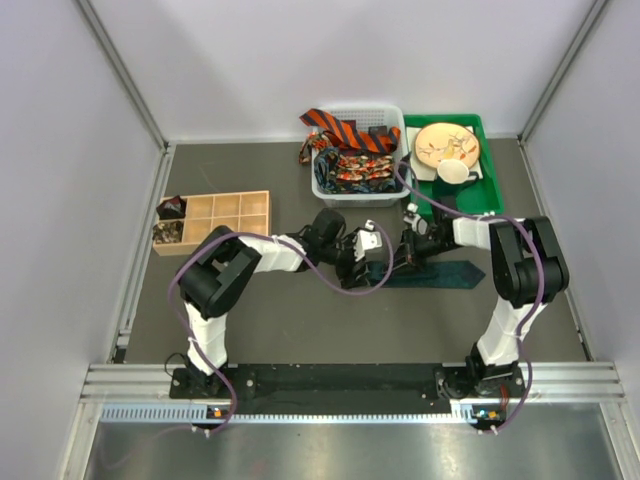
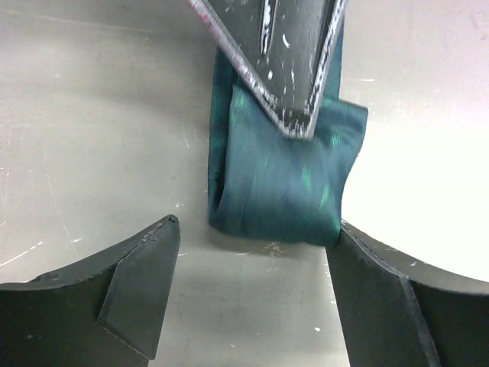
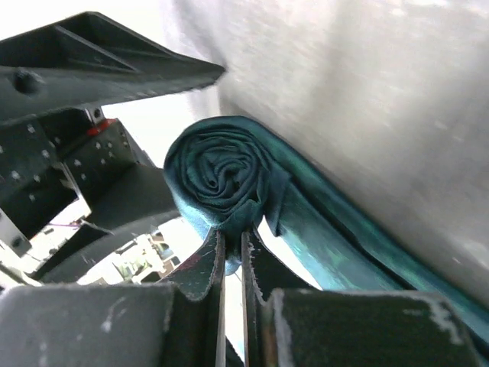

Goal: Roll the ties
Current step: Roll the tie at the center of the board.

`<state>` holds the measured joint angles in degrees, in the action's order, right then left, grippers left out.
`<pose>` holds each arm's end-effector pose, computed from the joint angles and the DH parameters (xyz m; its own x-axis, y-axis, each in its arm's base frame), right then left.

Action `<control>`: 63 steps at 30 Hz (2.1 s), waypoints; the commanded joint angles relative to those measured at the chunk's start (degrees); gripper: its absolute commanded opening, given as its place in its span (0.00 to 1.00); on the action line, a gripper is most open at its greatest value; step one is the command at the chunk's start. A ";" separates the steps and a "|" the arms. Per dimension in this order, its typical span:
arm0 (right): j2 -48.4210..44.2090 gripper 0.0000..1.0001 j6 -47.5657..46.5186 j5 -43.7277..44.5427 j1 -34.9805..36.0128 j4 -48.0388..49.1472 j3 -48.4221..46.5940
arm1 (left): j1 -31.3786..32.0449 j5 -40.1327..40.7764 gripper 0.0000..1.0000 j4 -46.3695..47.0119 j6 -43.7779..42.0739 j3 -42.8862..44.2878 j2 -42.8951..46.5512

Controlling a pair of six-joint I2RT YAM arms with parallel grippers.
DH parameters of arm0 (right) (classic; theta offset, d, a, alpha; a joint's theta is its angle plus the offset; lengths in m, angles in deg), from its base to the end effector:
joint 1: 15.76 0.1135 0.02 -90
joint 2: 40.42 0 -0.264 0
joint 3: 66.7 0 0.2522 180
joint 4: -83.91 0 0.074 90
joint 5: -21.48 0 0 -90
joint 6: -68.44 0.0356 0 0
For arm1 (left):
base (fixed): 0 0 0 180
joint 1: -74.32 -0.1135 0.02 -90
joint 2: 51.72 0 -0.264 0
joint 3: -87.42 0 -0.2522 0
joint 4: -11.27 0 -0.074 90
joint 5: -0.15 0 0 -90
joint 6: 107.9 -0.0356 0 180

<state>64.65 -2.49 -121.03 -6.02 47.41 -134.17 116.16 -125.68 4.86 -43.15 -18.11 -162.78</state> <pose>0.3053 0.0811 0.1225 -0.9995 0.0302 -0.0096 0.0099 0.5853 0.8107 0.2786 -0.2774 0.1394 -0.0928 0.5473 -0.8318 0.9944 0.0940 -0.0491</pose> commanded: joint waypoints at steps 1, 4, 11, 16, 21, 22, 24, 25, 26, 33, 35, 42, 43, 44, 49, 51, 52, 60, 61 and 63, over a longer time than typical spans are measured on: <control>1.71 0.00 -4.66 15.50 -1.13 -1.51 -0.51 | -0.80 -6.52 0.81 10.21 2.84 -3.32 -0.46; 1.10 0.00 -4.48 17.09 -1.12 -1.60 -0.78 | -0.63 -8.02 0.81 13.37 4.50 -1.03 -2.83; 1.36 0.00 -4.74 20.52 -1.12 -2.48 -1.39 | 0.34 -10.83 0.78 19.89 5.39 1.25 -6.70; 2.32 0.00 -4.74 21.92 -1.21 -2.31 -1.75 | 1.66 -9.78 0.64 19.72 5.83 2.40 -8.64; 3.38 0.00 -4.31 21.22 -0.86 -0.82 -1.92 | 3.06 -7.94 0.56 18.40 6.88 3.98 -9.52; 3.64 0.00 -4.30 20.96 -0.69 -0.73 -2.01 | 3.24 -7.59 0.52 17.88 6.89 4.24 -9.61; 4.17 0.00 -4.57 18.77 -0.51 -0.55 -2.36 | 3.94 -5.66 0.46 14.11 6.02 5.21 -9.61; 4.08 0.00 -4.83 18.07 -0.51 -0.90 -2.45 | 4.12 -4.78 0.43 11.92 5.22 5.47 -9.17; 3.39 0.00 -5.70 16.84 -0.51 -1.25 -2.88 | 4.21 -3.99 0.37 9.89 4.26 5.56 -8.73; -2.05 0.23 -8.69 9.19 -3.23 -8.36 -4.12 | 4.74 9.36 0.23 -12.96 -6.37 5.65 -5.66; -3.56 0.30 -10.18 5.43 -4.55 -11.44 -4.21 | 4.82 13.06 0.23 -16.48 -7.52 5.39 -5.04; -6.20 0.53 -3.18 -4.00 -5.08 -6.98 -1.84 | 6.76 17.55 0.25 -19.22 -7.88 6.96 -5.65; -5.85 0.54 -1.51 -3.92 -4.82 -5.14 -1.05 | 7.11 17.73 0.28 -19.39 -7.71 7.58 -5.83; -5.59 0.55 0.16 -4.44 -4.12 -2.68 -0.96 | 7.63 17.90 0.29 -19.40 -7.70 7.93 -6.09; -4.62 0.54 2.29 -2.17 -1.22 2.61 -0.25 | 8.34 17.11 0.32 -19.31 -7.53 9.25 -7.15; -3.39 0.48 1.06 0.04 -0.34 2.70 -0.43 | 8.43 17.11 0.32 -19.31 -7.53 9.52 -7.50; -3.04 0.45 0.62 0.82 -0.16 2.62 -0.25 | 8.43 17.11 0.33 -19.48 -7.61 9.78 -7.67; -0.49 0.00 -4.48 6.10 -0.07 -0.90 -0.87 | 8.43 17.38 0.52 -20.36 -5.69 11.10 -8.47; -0.40 0.00 -5.35 8.11 -0.07 -1.60 -0.87 | 8.08 16.59 0.54 -20.01 -5.25 11.01 -8.20; -0.14 0.00 -5.62 9.62 -0.42 -1.43 -0.52 | 7.38 14.93 0.64 -18.18 -3.23 9.53 -6.54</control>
<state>62.08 -3.76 -119.54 -7.25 45.84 -134.59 124.38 -112.78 -8.10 -48.29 -5.89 -167.02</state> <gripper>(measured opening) 0.028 0.564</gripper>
